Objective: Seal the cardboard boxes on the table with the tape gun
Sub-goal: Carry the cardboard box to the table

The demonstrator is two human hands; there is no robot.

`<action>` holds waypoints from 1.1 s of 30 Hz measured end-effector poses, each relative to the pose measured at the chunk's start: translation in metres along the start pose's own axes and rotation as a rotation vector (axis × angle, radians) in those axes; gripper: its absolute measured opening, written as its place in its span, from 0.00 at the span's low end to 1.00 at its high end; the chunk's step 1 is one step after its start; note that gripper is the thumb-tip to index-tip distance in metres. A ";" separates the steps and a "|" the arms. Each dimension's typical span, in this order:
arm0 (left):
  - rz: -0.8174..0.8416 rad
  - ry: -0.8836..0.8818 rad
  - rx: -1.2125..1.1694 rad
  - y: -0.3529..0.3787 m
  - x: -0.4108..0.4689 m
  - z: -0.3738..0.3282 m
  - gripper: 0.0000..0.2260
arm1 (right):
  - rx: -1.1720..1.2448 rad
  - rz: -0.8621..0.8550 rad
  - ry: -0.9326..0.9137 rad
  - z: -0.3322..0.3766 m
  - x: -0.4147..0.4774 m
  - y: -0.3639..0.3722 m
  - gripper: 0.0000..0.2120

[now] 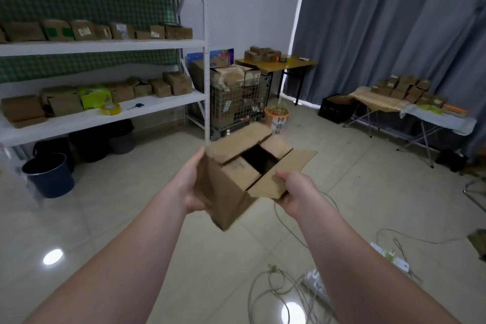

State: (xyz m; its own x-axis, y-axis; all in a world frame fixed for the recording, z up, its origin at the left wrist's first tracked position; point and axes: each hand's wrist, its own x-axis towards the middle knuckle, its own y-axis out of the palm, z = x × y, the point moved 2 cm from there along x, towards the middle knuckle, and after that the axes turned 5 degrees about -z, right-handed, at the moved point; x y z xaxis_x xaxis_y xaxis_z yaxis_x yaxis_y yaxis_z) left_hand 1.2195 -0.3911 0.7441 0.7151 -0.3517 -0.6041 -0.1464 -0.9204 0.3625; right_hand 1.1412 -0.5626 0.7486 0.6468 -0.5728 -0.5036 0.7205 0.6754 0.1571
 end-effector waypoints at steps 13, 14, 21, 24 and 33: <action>-0.270 0.467 0.803 -0.047 0.208 -0.183 0.39 | -0.124 0.005 -0.072 0.071 0.169 0.192 0.06; -0.295 0.484 0.869 -0.048 0.224 -0.191 0.41 | -0.125 0.004 -0.076 0.076 0.181 0.201 0.07; -0.464 0.625 1.243 -0.037 0.323 -0.249 0.41 | -0.156 0.015 -0.103 0.106 0.282 0.256 0.09; -0.485 0.619 1.314 -0.018 0.373 -0.277 0.41 | -0.144 0.025 -0.101 0.125 0.342 0.274 0.09; -0.442 0.561 1.439 0.101 0.531 -0.376 0.54 | -0.128 -0.015 -0.105 0.240 0.522 0.303 0.10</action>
State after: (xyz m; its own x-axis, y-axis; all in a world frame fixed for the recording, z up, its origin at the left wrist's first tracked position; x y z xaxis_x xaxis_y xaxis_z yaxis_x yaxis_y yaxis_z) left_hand 1.8413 -0.6071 0.7269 0.9746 -0.2215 -0.0335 -0.1284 -0.4297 -0.8938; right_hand 1.7571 -0.7685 0.7376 0.6636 -0.6238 -0.4128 0.6968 0.7163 0.0378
